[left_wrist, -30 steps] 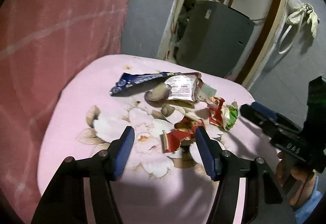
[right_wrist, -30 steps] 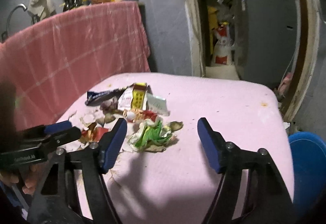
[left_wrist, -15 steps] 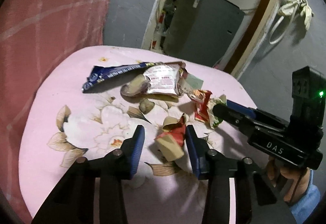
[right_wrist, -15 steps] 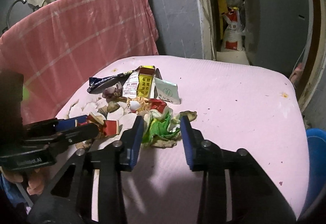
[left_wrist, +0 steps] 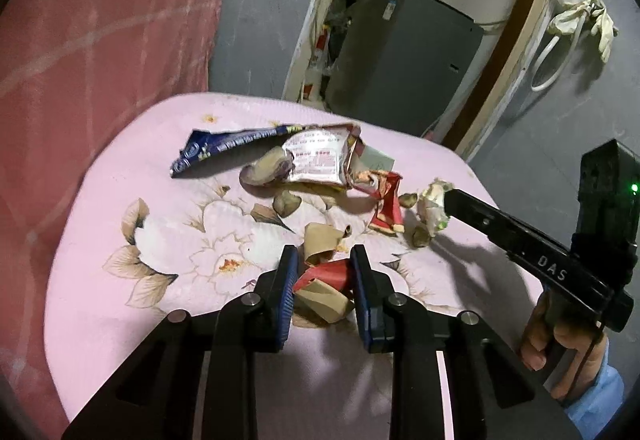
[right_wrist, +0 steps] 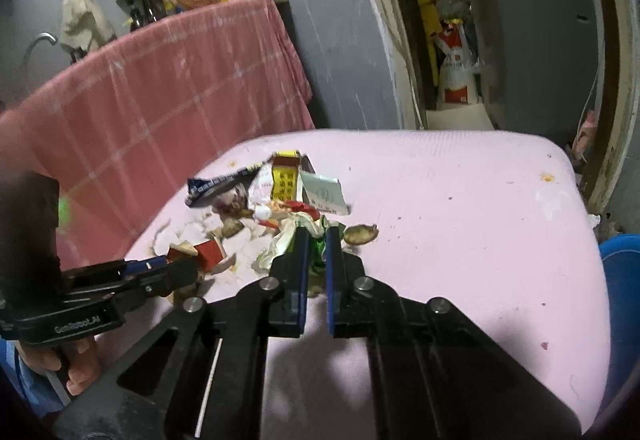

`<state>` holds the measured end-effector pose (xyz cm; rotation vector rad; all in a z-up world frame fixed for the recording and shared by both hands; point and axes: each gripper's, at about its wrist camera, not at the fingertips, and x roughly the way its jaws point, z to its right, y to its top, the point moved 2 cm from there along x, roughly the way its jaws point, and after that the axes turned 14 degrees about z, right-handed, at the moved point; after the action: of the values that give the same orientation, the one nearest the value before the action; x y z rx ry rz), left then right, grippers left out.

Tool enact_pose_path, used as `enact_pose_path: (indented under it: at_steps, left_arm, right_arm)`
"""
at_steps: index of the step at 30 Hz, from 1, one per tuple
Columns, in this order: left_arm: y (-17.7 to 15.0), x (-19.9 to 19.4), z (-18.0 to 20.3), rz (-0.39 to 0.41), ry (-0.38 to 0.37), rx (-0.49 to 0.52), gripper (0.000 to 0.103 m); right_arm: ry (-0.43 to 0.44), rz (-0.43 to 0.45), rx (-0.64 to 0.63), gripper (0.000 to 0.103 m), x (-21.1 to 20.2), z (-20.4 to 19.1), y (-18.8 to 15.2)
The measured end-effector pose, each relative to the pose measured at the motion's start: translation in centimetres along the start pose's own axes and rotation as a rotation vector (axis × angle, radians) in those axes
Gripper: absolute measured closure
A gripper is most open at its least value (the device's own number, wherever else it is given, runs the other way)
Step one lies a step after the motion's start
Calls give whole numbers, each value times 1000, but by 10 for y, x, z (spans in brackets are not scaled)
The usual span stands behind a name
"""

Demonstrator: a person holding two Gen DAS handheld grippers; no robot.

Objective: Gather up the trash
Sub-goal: 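Carry both held wrappers over the blue basin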

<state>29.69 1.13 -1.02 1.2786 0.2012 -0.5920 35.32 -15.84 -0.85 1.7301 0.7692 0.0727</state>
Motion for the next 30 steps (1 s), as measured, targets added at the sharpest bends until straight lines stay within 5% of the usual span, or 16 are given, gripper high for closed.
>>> enact_pose_path:
  at_steps: [13, 23, 30]
  left_arm:
    - [20, -33, 49, 230, -14, 34, 81]
    - [40, -38, 123, 381, -112, 135, 81]
    - [38, -28, 178, 406, -198, 180, 81]
  right_arm:
    - [-4, 317, -55, 96, -84, 1, 31]
    - [-120, 513, -116, 96, -157, 19, 44]
    - [-220, 610, -77, 96, -207, 52, 51]
